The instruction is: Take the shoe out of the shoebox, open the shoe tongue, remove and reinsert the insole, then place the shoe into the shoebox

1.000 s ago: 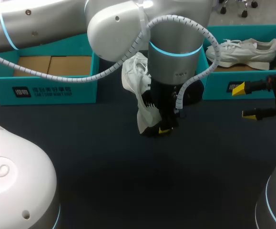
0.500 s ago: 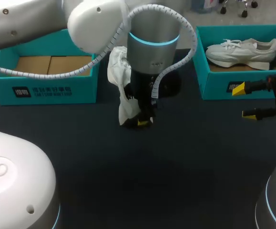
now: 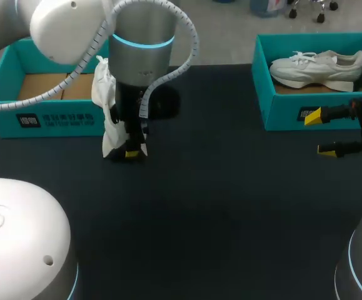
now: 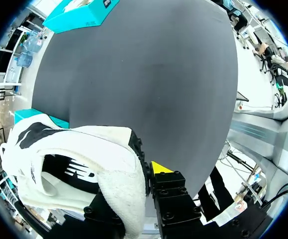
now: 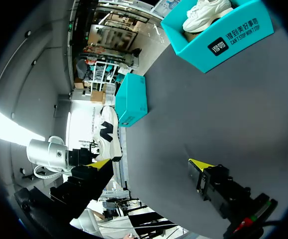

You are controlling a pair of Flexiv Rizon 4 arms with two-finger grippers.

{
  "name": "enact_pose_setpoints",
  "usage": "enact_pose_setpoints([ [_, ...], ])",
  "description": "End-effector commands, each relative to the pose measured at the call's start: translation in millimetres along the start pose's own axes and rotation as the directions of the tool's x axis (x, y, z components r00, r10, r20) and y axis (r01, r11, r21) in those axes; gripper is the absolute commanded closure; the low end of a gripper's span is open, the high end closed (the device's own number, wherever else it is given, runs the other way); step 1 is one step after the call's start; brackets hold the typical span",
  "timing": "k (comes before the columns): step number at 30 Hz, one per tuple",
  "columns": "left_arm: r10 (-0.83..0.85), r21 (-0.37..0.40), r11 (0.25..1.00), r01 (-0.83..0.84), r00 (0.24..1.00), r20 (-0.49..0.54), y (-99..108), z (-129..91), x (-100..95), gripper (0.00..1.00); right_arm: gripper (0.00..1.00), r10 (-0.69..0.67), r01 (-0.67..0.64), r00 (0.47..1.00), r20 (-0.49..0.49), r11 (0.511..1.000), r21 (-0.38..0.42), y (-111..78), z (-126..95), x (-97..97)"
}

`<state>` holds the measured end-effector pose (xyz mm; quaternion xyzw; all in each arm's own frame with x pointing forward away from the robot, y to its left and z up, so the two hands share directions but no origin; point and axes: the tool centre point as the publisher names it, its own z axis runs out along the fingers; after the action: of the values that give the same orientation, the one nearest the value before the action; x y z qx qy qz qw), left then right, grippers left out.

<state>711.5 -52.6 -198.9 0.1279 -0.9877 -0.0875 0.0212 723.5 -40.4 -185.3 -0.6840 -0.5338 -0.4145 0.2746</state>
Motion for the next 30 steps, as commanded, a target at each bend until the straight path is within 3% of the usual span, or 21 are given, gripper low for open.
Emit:
enact_pose_setpoints([
  [1, 0.013, 0.125, 0.992, -0.01, 1.0, -0.025, 40, 4, -14.2, 1.0, 0.0, 0.002, -0.002, 1.0, 0.004, 1.0, 0.0, -0.3, 0, 0.1],
  [10, -0.009, 0.156, 0.988, 0.015, 0.999, -0.037, 89, 13, -47.9, 1.0, 0.0, 0.002, -0.002, 1.0, 0.004, 1.0, 0.0, -0.3, 0, 0.1],
  [15, 0.006, 0.158, 0.987, -0.008, 1.0, 0.012, 115, 18, -69.5, 1.0, 0.0, 0.002, -0.002, 1.0, 0.004, 1.0, 0.0, -0.3, 0, 0.1],
  [23, -0.026, 0.162, 0.986, 0.029, 1.0, -0.017, 155, 30, -109.1, 1.0, 0.0, 0.002, -0.002, 1.0, 0.004, 1.0, 0.0, -0.3, 0, 0.1],
  [28, -0.052, 0.19, 0.98, 0.06, 0.998, -0.047, 176, 35, -134.8, 1.0, 0.0, 0.002, -0.002, 1.0, 0.004, 1.0, 0.0, -0.3, 0, 0.1],
  [30, -0.052, 0.19, 0.98, 0.06, 0.998, -0.047, 176, 35, -134.8, 1.0, 0.0, 0.002, -0.002, 1.0, 0.004, 1.0, 0.0, -0.3, 0, 0.1],
])
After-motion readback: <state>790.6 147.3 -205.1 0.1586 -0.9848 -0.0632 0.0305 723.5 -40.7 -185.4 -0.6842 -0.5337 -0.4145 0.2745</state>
